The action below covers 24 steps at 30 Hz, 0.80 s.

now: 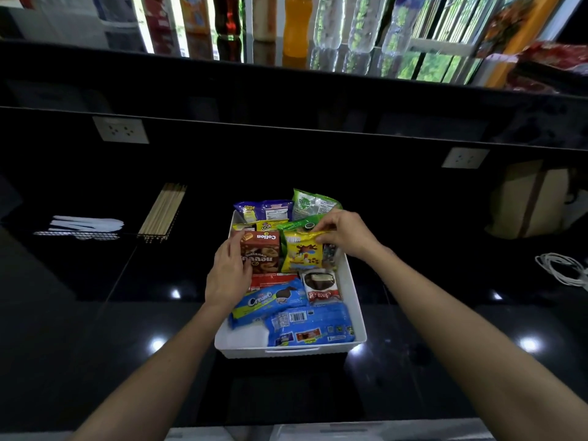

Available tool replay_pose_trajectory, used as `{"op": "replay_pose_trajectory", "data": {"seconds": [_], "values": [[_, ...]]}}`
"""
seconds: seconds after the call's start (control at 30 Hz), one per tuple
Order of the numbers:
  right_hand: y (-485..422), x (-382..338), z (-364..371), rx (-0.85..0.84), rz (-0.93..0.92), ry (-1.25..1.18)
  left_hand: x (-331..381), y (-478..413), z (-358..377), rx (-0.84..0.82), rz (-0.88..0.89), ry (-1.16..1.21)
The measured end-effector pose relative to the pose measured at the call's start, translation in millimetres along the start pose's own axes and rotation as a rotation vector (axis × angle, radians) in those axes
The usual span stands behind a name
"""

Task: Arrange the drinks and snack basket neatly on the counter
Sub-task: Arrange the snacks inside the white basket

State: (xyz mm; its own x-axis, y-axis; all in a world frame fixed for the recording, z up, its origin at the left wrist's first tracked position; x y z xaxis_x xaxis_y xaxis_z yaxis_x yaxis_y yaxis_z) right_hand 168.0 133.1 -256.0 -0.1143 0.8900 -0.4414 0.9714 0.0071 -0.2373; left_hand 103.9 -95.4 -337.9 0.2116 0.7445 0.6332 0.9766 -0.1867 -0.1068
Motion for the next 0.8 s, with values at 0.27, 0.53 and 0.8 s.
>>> {"op": "replay_pose_trajectory", "data": {"seconds": [0.27,0.53,0.8], "values": [[12,15,27,0.046,-0.026,0.199,-1,0,0,-0.002,0.010,0.019],[3,11,47,-0.082,0.023,0.228,1,1,-3,0.011,0.005,0.020],[10,31,49,-0.016,0.090,0.078,-2,1,-2,0.015,0.003,0.002]]}}
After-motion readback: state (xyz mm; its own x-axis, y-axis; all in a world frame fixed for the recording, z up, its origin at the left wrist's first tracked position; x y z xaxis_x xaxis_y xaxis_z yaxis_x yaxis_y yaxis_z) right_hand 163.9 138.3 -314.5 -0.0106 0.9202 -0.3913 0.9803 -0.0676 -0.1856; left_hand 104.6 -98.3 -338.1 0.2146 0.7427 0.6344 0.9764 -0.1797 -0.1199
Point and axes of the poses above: each hand's wrist, its own y-axis away from the middle knuckle, its own z-axis out of the palm, x = y × z, the point moved 5 cm from there along -y, towards the middle knuckle, and after that the axes turned 14 degrees about -z, right-handed, at the moved point
